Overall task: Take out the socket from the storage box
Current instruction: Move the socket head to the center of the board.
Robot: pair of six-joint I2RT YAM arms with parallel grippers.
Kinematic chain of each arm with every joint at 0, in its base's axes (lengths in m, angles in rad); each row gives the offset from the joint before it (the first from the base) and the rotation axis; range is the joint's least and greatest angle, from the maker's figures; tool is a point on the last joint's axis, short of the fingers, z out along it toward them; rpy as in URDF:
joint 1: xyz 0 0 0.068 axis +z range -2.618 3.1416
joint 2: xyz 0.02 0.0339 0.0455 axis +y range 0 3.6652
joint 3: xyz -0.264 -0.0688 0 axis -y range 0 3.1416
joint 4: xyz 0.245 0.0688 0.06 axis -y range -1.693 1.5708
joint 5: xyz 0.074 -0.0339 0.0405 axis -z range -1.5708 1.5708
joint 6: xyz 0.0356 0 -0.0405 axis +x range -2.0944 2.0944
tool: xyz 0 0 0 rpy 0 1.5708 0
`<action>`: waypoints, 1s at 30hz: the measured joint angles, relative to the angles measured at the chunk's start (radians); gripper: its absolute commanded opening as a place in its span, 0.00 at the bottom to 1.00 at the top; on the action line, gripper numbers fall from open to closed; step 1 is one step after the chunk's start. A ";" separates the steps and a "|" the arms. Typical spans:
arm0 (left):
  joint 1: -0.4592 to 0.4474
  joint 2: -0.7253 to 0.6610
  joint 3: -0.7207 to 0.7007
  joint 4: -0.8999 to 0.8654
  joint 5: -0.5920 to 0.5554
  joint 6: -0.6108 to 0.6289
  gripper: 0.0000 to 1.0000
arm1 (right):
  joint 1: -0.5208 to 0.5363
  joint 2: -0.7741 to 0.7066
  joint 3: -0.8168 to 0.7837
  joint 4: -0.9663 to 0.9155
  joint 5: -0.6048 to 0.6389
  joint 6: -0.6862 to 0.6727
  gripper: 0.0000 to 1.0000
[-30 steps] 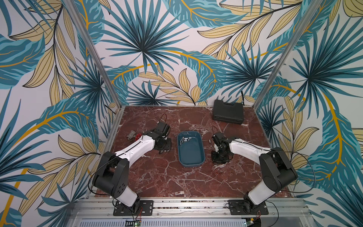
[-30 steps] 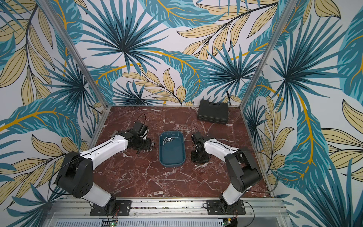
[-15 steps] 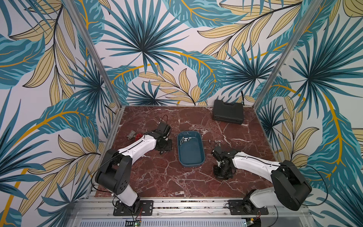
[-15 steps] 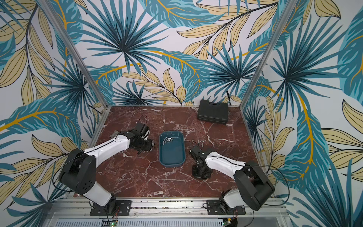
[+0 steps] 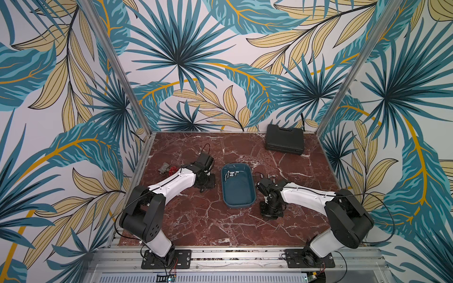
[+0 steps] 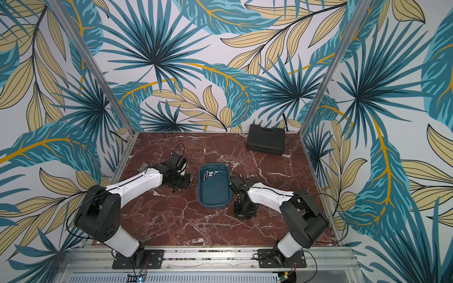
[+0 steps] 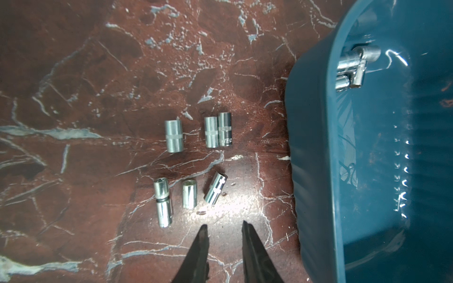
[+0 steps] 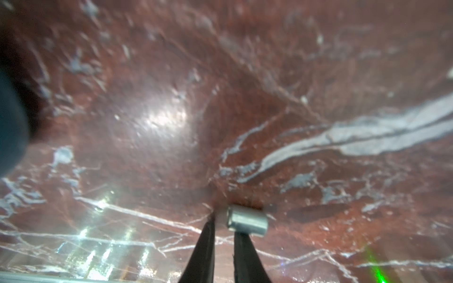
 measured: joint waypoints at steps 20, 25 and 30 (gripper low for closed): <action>0.000 0.000 0.000 0.006 0.000 -0.002 0.28 | -0.157 0.059 0.194 -0.013 0.130 -0.159 0.25; 0.000 0.000 0.000 0.006 0.000 -0.001 0.28 | -0.298 0.034 0.198 -0.054 0.164 -0.219 0.30; 0.000 0.000 0.000 0.006 0.000 -0.002 0.28 | -0.426 0.040 0.190 -0.057 0.178 -0.264 0.35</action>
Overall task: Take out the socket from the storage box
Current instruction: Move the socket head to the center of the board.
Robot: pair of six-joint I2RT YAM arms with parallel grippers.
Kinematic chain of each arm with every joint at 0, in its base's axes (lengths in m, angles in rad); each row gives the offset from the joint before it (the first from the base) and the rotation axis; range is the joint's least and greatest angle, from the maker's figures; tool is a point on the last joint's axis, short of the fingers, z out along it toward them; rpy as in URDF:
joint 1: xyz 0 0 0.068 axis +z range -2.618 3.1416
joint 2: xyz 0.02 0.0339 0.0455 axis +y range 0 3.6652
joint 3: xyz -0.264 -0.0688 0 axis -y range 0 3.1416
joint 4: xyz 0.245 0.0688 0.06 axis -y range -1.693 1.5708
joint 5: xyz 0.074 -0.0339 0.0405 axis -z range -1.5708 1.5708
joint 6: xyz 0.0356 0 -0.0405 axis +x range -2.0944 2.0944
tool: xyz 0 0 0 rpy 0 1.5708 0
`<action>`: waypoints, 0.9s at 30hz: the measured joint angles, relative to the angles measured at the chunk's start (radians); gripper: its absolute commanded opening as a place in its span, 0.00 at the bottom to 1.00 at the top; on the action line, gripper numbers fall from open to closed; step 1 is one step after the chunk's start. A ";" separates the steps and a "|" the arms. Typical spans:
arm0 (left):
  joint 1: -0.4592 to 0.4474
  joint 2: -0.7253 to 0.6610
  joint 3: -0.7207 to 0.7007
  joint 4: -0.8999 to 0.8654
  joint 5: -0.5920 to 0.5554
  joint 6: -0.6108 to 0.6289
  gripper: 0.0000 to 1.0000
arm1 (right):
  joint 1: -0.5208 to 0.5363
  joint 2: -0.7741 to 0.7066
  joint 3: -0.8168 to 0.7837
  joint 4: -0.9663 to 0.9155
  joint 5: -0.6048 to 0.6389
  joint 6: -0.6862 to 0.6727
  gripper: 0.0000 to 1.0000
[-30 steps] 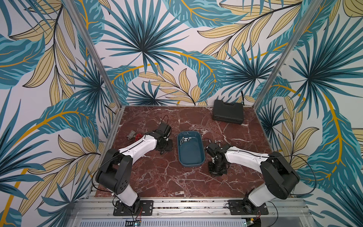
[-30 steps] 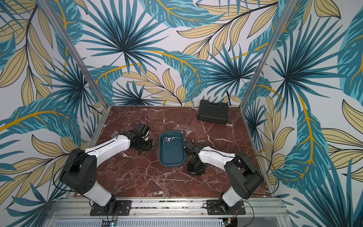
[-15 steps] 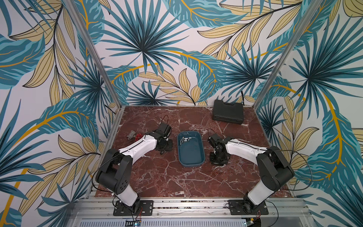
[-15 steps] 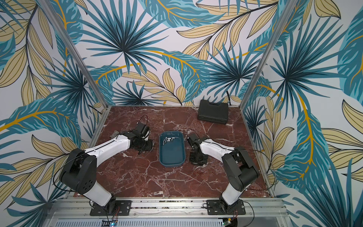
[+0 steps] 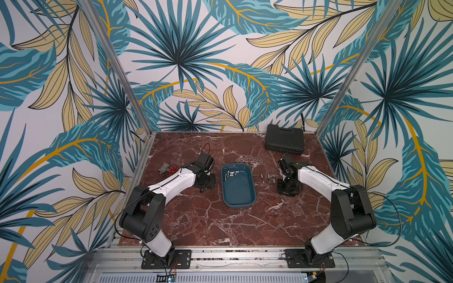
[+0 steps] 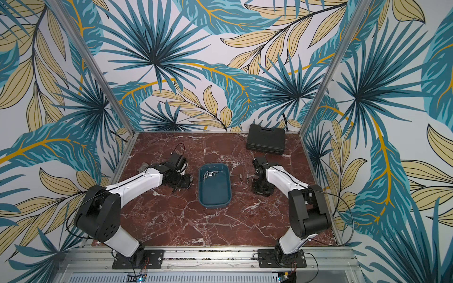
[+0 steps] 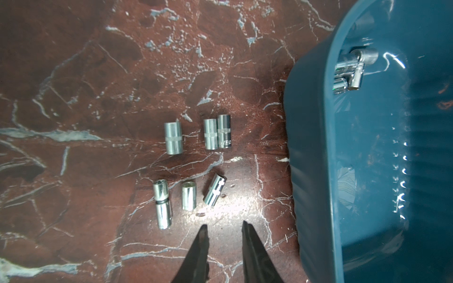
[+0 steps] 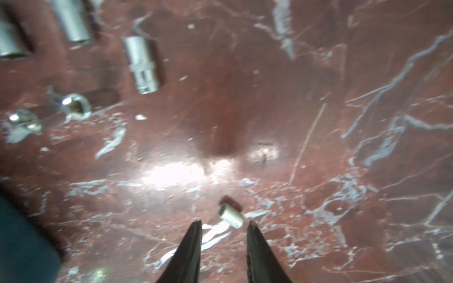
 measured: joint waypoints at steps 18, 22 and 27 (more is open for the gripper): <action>0.000 0.000 -0.001 0.000 0.003 0.000 0.28 | -0.112 0.110 -0.003 0.043 -0.025 -0.097 0.32; 0.000 0.000 -0.001 0.000 0.002 0.000 0.28 | -0.121 0.117 0.002 0.042 -0.044 -0.105 0.28; 0.000 0.000 -0.001 0.000 0.002 0.000 0.28 | -0.124 0.117 0.003 0.046 -0.049 -0.110 0.18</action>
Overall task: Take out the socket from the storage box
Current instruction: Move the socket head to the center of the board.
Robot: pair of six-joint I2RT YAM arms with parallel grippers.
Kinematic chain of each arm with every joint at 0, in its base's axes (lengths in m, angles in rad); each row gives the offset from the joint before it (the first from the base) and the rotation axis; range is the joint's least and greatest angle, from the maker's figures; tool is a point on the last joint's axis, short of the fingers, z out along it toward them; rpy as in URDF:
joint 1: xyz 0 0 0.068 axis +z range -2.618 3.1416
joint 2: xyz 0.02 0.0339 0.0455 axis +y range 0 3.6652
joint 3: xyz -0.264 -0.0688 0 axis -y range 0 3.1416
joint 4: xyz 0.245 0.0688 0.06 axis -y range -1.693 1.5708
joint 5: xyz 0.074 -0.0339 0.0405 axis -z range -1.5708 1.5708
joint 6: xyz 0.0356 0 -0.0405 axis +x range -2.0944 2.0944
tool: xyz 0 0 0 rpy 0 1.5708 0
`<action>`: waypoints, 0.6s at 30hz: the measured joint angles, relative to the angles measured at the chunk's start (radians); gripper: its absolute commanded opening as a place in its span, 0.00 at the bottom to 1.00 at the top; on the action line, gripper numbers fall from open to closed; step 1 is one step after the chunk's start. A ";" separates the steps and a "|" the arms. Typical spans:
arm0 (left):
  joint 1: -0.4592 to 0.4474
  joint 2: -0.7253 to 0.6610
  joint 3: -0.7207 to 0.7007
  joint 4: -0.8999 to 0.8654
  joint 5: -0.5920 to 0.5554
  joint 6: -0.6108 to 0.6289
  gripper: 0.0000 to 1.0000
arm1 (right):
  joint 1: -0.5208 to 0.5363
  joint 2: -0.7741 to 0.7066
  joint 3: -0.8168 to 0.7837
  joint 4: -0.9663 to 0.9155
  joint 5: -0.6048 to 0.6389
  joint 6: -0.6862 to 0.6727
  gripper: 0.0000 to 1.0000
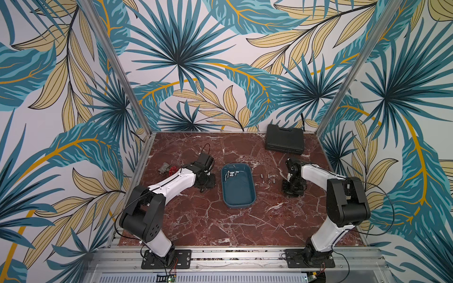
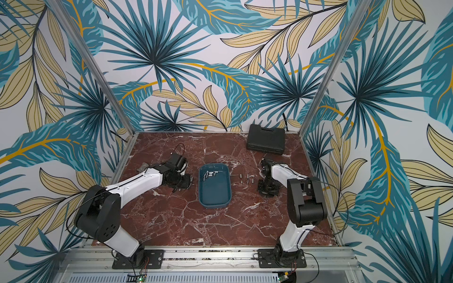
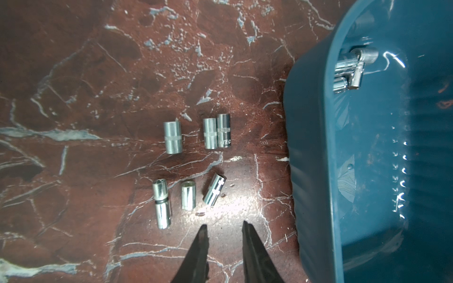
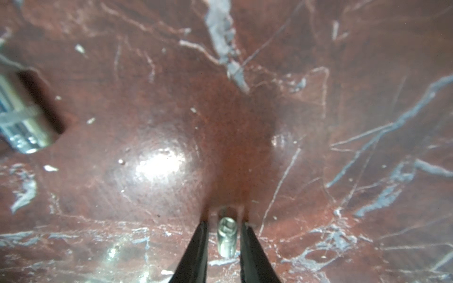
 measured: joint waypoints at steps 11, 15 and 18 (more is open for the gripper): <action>0.000 0.000 0.000 0.000 0.000 0.000 0.28 | 0.010 -0.007 0.001 0.015 -0.029 0.013 0.09; 0.000 0.000 0.000 0.000 -0.001 0.000 0.28 | 0.059 -0.006 0.043 0.036 -0.048 0.021 0.09; 0.000 0.000 0.000 -0.001 -0.003 0.000 0.28 | 0.096 0.002 0.096 0.056 -0.060 0.028 0.09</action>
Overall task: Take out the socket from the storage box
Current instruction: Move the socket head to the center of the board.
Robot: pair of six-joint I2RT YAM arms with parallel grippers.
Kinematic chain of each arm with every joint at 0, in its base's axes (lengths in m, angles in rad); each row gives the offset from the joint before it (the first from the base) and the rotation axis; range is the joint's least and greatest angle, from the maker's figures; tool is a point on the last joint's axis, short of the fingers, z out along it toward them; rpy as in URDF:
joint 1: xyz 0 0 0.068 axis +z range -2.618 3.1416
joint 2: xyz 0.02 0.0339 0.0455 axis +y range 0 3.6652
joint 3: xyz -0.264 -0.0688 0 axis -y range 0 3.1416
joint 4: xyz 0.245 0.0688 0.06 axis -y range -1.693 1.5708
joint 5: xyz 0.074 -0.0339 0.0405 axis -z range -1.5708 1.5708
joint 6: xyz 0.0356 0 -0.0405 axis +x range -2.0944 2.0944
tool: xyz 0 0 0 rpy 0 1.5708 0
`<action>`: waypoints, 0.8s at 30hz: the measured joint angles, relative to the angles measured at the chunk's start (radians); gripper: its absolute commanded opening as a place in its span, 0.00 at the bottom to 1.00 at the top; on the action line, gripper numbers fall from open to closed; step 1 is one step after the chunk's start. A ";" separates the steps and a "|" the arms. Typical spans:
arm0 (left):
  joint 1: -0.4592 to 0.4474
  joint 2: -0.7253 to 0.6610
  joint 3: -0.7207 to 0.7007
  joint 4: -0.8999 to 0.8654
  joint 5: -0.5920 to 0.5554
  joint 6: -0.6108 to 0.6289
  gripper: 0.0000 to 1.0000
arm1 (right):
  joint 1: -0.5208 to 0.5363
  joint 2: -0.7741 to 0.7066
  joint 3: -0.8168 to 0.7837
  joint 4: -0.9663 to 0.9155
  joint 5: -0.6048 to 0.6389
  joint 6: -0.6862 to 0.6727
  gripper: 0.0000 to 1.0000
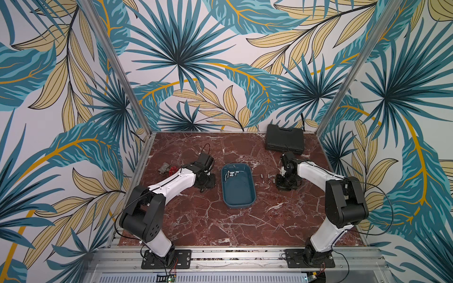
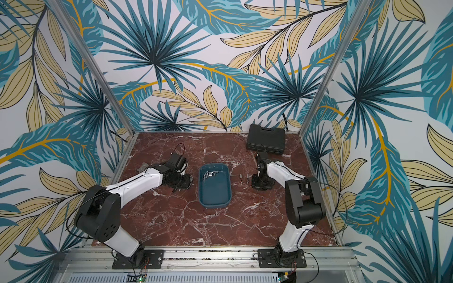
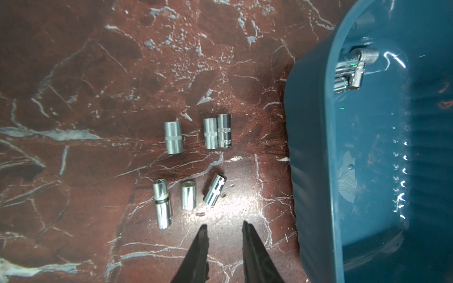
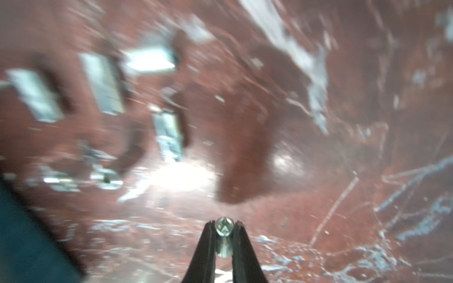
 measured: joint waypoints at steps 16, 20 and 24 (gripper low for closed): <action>0.000 -0.001 0.000 0.000 -0.004 -0.001 0.28 | 0.088 0.127 0.076 0.053 -0.037 0.030 0.10; 0.000 -0.001 0.000 0.000 -0.004 -0.001 0.28 | 0.093 0.130 0.078 0.053 -0.037 0.033 0.14; 0.000 -0.002 0.000 0.000 -0.004 0.000 0.28 | 0.093 0.130 0.078 0.053 -0.036 0.035 0.19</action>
